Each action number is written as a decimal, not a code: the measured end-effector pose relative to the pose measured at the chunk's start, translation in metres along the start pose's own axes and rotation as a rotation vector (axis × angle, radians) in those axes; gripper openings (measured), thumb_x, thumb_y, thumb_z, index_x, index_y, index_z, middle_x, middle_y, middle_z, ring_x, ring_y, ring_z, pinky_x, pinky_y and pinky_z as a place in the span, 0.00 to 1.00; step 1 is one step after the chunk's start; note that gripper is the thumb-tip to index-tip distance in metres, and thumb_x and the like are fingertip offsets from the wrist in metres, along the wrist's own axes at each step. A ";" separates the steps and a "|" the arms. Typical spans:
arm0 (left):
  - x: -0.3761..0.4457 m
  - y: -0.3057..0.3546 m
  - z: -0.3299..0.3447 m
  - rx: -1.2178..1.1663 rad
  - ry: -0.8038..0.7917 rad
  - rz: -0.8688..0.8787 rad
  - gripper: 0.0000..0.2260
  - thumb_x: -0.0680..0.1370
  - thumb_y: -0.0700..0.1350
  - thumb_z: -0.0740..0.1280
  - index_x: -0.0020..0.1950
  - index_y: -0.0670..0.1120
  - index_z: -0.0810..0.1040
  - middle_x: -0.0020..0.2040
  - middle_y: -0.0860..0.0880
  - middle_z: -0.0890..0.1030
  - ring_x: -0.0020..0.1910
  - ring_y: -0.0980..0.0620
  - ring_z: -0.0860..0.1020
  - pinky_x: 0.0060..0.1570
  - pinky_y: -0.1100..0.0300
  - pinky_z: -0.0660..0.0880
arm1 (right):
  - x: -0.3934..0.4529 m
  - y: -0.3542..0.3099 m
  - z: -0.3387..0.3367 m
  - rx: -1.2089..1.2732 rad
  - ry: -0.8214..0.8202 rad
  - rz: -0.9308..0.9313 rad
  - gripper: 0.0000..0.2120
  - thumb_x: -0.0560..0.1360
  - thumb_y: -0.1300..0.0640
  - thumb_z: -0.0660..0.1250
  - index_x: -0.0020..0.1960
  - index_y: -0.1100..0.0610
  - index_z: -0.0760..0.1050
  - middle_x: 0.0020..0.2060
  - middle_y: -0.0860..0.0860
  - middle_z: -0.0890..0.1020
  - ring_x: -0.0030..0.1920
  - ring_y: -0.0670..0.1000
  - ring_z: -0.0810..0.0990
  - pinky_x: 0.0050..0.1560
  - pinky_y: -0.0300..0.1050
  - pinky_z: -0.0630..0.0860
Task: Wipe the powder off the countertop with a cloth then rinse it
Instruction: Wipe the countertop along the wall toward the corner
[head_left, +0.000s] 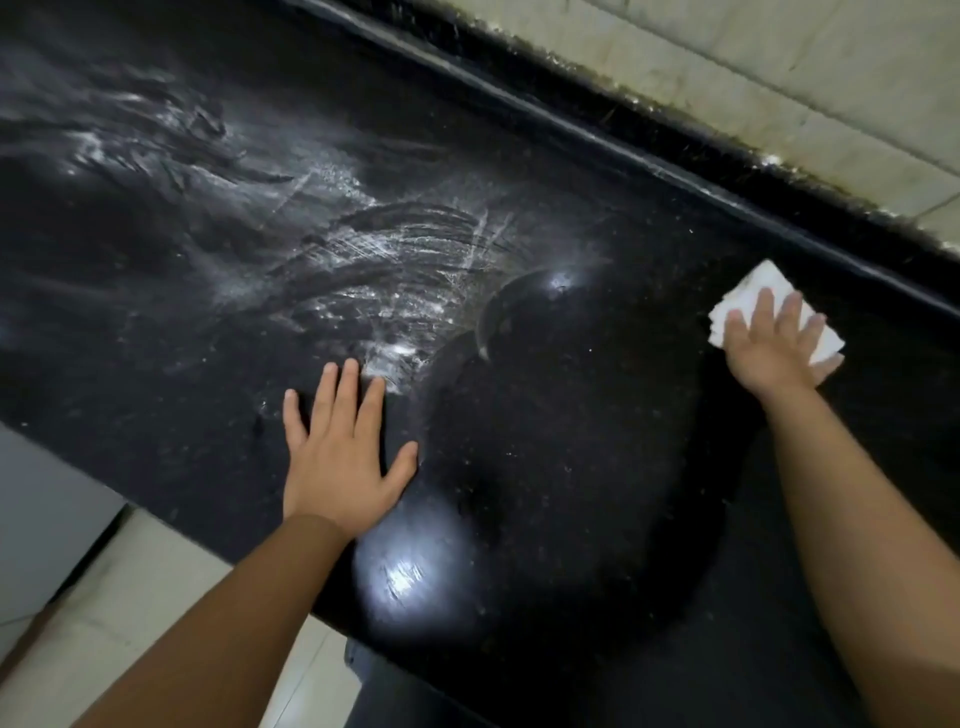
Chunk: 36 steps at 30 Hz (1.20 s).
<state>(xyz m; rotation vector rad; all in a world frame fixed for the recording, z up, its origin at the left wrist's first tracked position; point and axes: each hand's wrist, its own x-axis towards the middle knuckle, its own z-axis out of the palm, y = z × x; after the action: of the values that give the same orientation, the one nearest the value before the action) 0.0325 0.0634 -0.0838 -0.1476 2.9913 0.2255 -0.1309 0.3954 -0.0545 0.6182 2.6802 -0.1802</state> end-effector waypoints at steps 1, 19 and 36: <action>0.000 0.000 0.000 0.002 0.006 -0.005 0.31 0.73 0.58 0.52 0.66 0.37 0.70 0.68 0.35 0.68 0.68 0.36 0.64 0.66 0.47 0.44 | 0.008 -0.023 -0.001 -0.002 -0.005 -0.042 0.26 0.81 0.44 0.42 0.76 0.48 0.42 0.76 0.48 0.40 0.75 0.55 0.37 0.71 0.63 0.37; 0.001 0.001 -0.001 0.071 0.005 -0.047 0.29 0.72 0.58 0.53 0.64 0.40 0.74 0.64 0.38 0.73 0.64 0.37 0.71 0.65 0.43 0.57 | -0.013 0.020 0.012 -0.064 0.060 -0.252 0.26 0.80 0.45 0.48 0.76 0.50 0.50 0.76 0.50 0.49 0.75 0.54 0.46 0.72 0.61 0.45; 0.004 -0.004 0.003 0.052 0.059 -0.034 0.30 0.78 0.61 0.41 0.65 0.42 0.69 0.65 0.38 0.73 0.66 0.43 0.61 0.63 0.46 0.53 | -0.024 -0.176 0.033 -0.163 -0.004 -0.794 0.26 0.80 0.43 0.44 0.76 0.48 0.45 0.76 0.48 0.43 0.75 0.55 0.40 0.71 0.60 0.37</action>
<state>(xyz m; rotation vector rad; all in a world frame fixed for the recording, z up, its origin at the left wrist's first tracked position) 0.0292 0.0598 -0.0882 -0.2022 3.0470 0.1421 -0.1781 0.2213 -0.0683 -0.5157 2.7460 -0.1637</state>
